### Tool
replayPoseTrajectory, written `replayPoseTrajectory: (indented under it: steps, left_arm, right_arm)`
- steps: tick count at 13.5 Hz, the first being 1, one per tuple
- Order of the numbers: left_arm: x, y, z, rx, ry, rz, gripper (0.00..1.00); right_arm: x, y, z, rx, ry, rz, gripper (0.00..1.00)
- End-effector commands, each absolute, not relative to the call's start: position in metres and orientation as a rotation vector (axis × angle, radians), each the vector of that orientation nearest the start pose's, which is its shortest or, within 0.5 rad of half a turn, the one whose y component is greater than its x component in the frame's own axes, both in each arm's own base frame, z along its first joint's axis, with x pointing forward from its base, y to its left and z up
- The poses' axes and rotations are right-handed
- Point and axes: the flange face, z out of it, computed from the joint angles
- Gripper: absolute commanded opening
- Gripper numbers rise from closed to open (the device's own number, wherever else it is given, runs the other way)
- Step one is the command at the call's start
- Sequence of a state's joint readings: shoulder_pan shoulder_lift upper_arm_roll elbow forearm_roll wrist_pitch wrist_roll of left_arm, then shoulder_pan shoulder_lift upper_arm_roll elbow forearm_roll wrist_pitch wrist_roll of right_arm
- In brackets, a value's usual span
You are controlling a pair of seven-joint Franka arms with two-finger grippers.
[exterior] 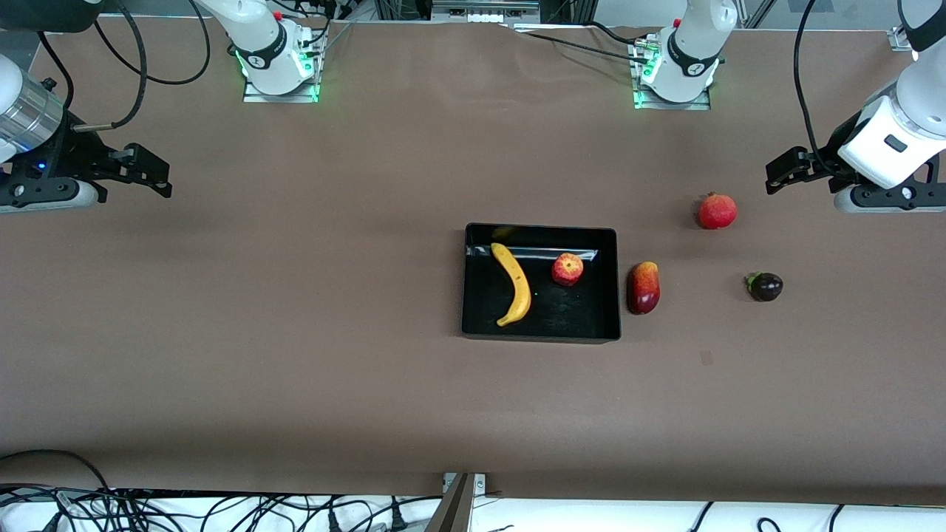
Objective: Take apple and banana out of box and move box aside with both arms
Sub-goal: 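Move the left gripper toward the black tray, then lower the left gripper onto the red apple and grasp it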
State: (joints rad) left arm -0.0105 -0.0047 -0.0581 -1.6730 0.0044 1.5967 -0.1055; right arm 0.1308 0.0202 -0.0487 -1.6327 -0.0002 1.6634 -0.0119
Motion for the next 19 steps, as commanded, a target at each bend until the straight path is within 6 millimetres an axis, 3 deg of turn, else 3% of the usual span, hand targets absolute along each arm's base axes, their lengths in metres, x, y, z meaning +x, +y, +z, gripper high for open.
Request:
replayPoseTrajectory:
  steps: [1,5,7,11,12,14,16,19]
  left_arm:
    - [0.553,-0.039,0.588,-3.130,-0.031,0.124,1.00]
    - [0.557,-0.041,0.590,-3.134,-0.048,0.132,1.00]
    - [0.566,-0.042,0.573,-3.141,-0.046,0.189,1.00]
    - [0.566,-0.074,0.564,-3.114,0.048,0.289,1.00]
    - [0.564,-0.093,0.562,-3.110,0.093,0.290,1.00]
    - [0.568,-0.140,0.538,-3.102,-0.030,0.324,1.00]
    - [0.573,-0.203,0.510,-3.098,-0.088,0.258,1.00]
    - [0.587,-0.271,0.434,-3.106,-0.217,0.222,1.00]
  right_arm:
    - [0.563,0.046,0.598,-3.120,-0.146,-0.011,1.00]
    - [0.563,0.046,0.598,-3.120,-0.146,-0.011,1.00]
    - [0.563,0.046,0.598,-3.120,-0.146,-0.011,1.00]
    - [0.563,0.047,0.598,-3.120,-0.149,-0.011,1.00]
    - [0.563,0.047,0.598,-3.120,-0.149,-0.011,1.00]
    - [0.563,0.047,0.598,-3.120,-0.149,-0.011,1.00]
    - [0.564,0.047,0.598,-3.120,-0.149,-0.014,1.00]
    - [0.564,0.047,0.598,-3.120,-0.149,-0.014,1.00]
